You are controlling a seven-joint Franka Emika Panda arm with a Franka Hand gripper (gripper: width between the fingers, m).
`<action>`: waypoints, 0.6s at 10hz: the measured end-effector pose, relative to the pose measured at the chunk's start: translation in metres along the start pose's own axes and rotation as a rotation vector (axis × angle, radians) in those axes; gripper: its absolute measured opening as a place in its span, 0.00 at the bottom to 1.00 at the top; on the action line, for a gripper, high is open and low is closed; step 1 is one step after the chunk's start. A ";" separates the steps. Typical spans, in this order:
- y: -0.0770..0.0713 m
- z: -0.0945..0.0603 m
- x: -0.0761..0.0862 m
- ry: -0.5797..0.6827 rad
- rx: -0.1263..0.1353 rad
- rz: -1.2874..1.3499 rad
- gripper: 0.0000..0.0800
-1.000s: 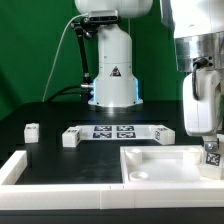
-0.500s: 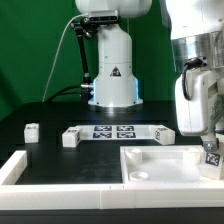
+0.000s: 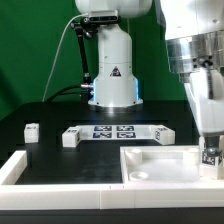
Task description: Assemble one leg
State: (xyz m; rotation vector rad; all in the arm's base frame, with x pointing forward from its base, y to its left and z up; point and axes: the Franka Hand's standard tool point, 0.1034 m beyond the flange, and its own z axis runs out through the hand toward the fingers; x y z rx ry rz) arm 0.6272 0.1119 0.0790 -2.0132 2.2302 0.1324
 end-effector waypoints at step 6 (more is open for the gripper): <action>0.000 -0.002 0.000 0.042 -0.093 -0.644 0.81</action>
Offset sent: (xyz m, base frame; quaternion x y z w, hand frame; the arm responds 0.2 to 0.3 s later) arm 0.0070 0.0096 0.0016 -0.0629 0.0051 -0.2159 0.9744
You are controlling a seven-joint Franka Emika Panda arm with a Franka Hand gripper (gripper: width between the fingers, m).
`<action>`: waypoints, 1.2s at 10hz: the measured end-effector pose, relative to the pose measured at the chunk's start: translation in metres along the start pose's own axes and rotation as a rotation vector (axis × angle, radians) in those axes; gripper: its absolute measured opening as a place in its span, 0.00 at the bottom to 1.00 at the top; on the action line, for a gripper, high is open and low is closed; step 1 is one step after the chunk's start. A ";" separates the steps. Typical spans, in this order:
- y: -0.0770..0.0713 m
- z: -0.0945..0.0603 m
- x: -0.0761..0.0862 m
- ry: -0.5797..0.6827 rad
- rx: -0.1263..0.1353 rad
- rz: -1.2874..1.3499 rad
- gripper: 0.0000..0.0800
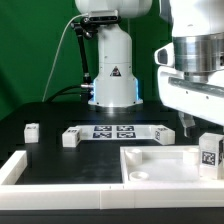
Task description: Assemble one leg
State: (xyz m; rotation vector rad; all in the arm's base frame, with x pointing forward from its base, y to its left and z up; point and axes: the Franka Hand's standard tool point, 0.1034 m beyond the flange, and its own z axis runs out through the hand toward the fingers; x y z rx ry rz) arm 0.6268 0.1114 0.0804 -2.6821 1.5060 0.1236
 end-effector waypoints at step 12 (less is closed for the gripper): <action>-0.003 0.000 0.002 0.029 -0.004 -0.484 0.36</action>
Offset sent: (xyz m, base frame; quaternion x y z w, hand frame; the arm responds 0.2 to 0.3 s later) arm -0.0020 0.0113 -0.0005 0.0132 0.0138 -0.2229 0.9747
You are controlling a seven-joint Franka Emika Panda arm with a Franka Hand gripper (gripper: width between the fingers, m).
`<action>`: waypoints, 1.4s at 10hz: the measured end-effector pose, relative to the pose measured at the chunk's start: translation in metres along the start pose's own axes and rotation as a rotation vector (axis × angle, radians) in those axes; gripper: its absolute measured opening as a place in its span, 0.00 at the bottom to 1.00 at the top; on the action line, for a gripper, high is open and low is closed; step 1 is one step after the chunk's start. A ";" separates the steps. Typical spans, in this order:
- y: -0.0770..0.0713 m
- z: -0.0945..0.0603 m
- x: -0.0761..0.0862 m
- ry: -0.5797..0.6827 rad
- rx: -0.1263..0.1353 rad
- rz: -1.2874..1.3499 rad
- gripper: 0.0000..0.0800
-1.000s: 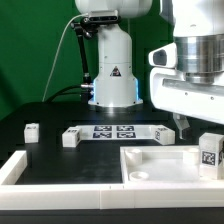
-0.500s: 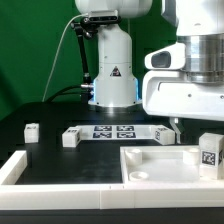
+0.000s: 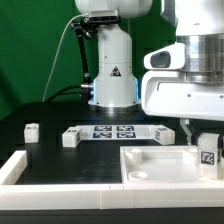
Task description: Assemble one leg
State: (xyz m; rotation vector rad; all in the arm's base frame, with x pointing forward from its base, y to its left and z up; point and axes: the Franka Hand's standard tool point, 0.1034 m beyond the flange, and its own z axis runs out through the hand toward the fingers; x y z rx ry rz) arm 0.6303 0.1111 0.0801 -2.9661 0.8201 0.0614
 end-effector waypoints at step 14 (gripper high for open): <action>0.004 0.001 -0.005 -0.031 0.091 1.514 0.36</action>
Offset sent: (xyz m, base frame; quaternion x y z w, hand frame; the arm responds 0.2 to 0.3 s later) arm 0.0000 0.0000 0.0000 0.0000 0.0000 0.2377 0.9713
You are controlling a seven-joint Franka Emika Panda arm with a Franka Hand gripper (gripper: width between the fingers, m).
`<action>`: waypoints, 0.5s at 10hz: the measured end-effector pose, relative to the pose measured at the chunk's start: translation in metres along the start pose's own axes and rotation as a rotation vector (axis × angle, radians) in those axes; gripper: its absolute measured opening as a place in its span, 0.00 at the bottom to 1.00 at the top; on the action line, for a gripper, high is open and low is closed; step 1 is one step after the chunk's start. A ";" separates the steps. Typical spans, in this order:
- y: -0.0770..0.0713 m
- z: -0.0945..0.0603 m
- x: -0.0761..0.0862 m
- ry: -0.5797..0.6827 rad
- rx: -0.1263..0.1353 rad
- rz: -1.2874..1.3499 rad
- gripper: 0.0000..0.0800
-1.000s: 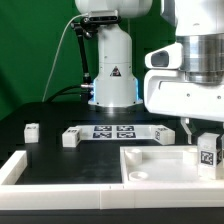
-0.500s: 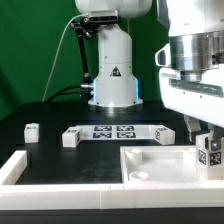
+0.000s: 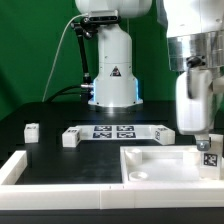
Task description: Assemble one leg
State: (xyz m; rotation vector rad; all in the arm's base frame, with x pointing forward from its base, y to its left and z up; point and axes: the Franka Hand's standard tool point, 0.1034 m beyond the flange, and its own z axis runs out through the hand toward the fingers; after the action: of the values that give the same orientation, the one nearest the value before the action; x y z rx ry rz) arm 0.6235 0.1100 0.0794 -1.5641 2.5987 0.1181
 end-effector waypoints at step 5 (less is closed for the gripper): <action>0.000 0.000 0.000 -0.025 0.003 0.042 0.37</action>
Offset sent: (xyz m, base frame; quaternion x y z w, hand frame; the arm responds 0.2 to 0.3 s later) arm 0.0001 -0.0072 -0.0012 -0.0059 -0.0023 0.1457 0.9893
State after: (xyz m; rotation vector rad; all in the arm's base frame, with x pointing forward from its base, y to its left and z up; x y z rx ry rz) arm 0.6231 0.1100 0.0797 -1.4983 2.6116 0.1370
